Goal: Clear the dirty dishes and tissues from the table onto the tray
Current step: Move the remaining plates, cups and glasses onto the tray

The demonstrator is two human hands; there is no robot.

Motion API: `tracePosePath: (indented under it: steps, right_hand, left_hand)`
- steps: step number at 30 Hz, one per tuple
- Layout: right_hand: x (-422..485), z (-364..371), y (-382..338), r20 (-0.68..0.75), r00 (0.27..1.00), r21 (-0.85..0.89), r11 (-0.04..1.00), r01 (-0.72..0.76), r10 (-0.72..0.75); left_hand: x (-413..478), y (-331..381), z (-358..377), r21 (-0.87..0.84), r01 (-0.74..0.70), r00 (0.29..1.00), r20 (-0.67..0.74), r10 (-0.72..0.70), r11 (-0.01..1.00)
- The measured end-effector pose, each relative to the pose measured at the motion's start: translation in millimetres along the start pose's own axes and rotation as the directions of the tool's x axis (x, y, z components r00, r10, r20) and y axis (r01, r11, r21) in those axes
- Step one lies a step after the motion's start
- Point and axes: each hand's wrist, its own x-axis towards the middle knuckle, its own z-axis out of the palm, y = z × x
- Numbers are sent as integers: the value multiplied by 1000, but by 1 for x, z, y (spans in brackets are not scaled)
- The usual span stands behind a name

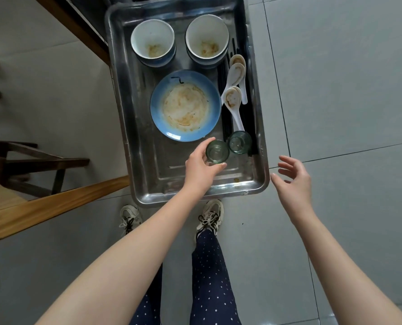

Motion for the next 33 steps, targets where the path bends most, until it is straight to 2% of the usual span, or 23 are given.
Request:
tracePosePath:
  steps: [5, 9, 15, 20, 25, 33]
  right_hand:
    - [2, -7, 4, 7, 1000, 18, 1000, -4, 4]
    - [1, -8, 7, 12, 1000, 27, 1000, -9, 9]
    - [-9, -17, -4, 33, 999, 45, 999, -7, 5]
    - [-32, -30, -47, 64, 998, 68, 998, 6, -10]
    - [-68, -38, -124, 73, 996, 141, 989, 44, -55]
    - [-155, -14, -246, 118, 971, 183, 966, 184, -207]
  left_hand:
    - [10, 7, 2, -19, 2, 997, -75, -3, 1000]
    - [13, 9, 6, -46, 82, 995, -56, -85, 996]
    - [0, 16, -9, 32, 164, 986, -2, -164, 986]
    - [-46, 48, -57, 47, 72, 997, -37, -70, 996]
    - [-102, 105, -121, 63, -22, 997, -66, 27, 998]
    - [-189, 162, -238, 4, -152, 959, -243, 148, 988]
